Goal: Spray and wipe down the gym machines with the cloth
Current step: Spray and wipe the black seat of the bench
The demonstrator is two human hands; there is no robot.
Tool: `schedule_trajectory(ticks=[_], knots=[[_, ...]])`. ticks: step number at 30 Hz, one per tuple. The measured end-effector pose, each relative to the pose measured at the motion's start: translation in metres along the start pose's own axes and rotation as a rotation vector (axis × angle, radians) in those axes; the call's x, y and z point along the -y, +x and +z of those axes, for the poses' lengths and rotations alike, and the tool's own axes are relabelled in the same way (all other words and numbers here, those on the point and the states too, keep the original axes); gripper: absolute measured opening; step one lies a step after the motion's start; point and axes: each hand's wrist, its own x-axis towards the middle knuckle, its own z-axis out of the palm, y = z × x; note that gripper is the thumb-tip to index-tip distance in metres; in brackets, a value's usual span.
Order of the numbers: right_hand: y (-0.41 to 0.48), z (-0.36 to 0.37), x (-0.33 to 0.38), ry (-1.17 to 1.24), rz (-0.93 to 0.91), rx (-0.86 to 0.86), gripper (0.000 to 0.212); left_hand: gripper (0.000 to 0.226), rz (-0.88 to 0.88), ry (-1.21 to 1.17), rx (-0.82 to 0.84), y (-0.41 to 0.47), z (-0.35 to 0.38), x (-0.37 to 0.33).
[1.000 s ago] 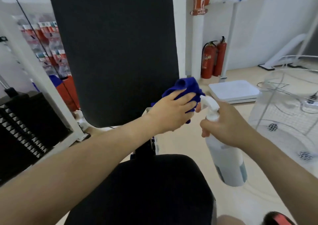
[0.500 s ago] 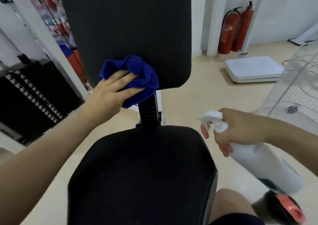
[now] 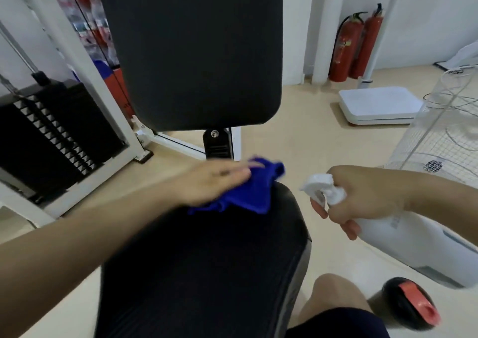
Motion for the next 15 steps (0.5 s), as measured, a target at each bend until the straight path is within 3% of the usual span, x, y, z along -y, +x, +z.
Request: schedule_trajectory(ticks=[4, 9, 13, 15], knots=[[-0.004, 0.001, 0.002, 0.039, -0.004, -0.014, 0.034, 0.043, 0.046, 0.163, 0.166, 0.033, 0.033, -0.007], [-0.01, 0.0, -0.002, 0.041, 0.015, -0.074, 0.053, 0.028, 0.187, 0.273, 0.268, 0.056, 0.059, -0.04], [-0.008, -0.004, 0.003, 0.063, -0.006, -0.057, 0.062, 0.045, 0.235, 0.339, 0.147, 0.019, 0.037, -0.025], [-0.005, -0.007, 0.015, 0.061, -0.048, -0.025, 0.041, 0.052, 0.117, 0.404, 0.08, -0.014, 0.01, 0.002]])
